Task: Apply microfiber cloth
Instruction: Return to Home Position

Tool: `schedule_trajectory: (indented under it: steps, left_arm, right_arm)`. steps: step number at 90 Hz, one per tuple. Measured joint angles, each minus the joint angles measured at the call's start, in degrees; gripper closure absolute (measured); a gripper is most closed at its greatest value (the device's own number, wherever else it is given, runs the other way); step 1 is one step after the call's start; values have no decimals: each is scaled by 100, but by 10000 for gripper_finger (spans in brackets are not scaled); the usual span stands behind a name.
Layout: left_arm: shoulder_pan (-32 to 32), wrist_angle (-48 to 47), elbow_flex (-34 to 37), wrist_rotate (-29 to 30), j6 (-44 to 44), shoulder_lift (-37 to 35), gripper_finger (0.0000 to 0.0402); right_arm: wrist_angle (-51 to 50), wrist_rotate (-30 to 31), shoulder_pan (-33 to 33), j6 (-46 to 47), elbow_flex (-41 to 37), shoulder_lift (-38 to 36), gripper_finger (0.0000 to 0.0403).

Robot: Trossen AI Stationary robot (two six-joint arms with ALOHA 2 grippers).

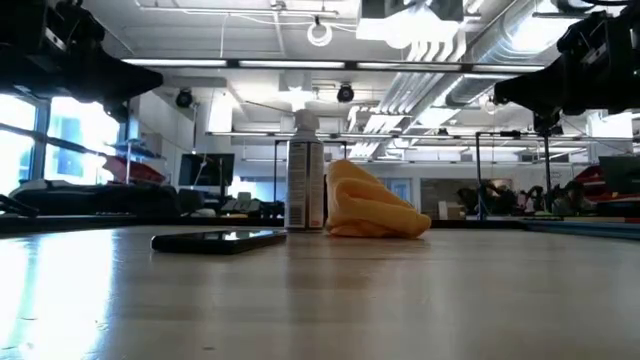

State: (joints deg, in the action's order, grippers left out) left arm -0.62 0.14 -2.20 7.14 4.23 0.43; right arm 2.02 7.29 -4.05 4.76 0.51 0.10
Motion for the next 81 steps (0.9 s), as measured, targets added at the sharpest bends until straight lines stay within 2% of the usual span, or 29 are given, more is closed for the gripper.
schedule_trajectory:
  steps: [81]
  left_arm:
    - [0,-30,0,-9,11,2,402]
  right_arm:
    - [2,-24,0,-223,-2,57,403]
